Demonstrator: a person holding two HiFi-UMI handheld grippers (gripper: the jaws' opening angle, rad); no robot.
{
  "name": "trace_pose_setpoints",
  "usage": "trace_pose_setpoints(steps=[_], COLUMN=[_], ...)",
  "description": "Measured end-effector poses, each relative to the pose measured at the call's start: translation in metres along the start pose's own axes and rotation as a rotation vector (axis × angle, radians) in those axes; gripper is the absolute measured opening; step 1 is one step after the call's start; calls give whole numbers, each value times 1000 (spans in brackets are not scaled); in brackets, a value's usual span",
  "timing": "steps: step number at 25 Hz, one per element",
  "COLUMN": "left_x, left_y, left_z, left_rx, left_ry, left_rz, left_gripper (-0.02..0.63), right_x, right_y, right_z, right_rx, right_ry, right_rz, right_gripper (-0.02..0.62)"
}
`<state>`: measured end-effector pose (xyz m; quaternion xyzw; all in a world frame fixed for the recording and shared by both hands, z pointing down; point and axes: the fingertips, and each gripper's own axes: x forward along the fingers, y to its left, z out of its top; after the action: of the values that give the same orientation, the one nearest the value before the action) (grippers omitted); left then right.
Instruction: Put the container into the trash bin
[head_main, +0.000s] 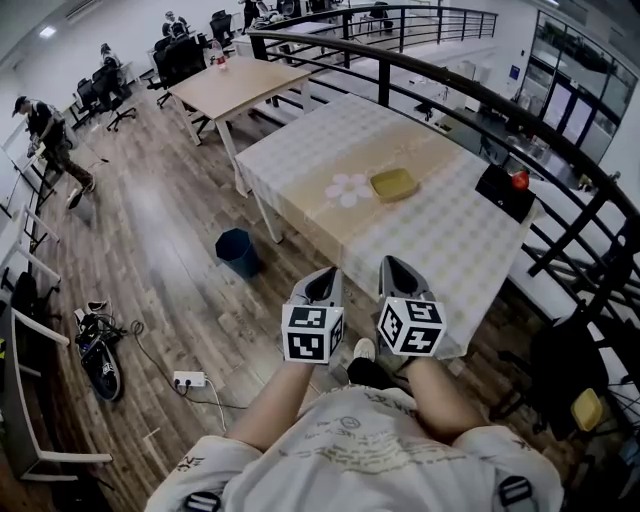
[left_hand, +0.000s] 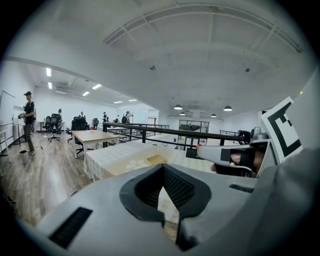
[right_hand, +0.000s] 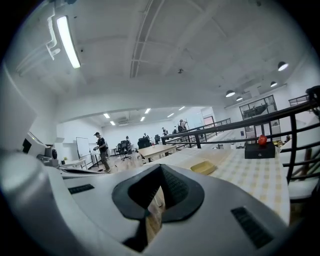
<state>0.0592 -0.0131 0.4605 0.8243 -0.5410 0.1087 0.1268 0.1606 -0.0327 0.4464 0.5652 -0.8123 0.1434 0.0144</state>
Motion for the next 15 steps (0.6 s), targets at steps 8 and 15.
trace_pose_setpoints(steps=[8,15], left_x=[105,197], left_y=[38,62], left_z=[33,73], left_rx=[-7,-24], left_ry=[33,39], left_rz=[-3,-7], left_gripper=[5,5], right_x=[107,194], right_y=[-37,-80], right_z=[22,46], right_rx=[-9,-19], right_ry=[32,75], right_rz=[7,9], right_gripper=[3,3])
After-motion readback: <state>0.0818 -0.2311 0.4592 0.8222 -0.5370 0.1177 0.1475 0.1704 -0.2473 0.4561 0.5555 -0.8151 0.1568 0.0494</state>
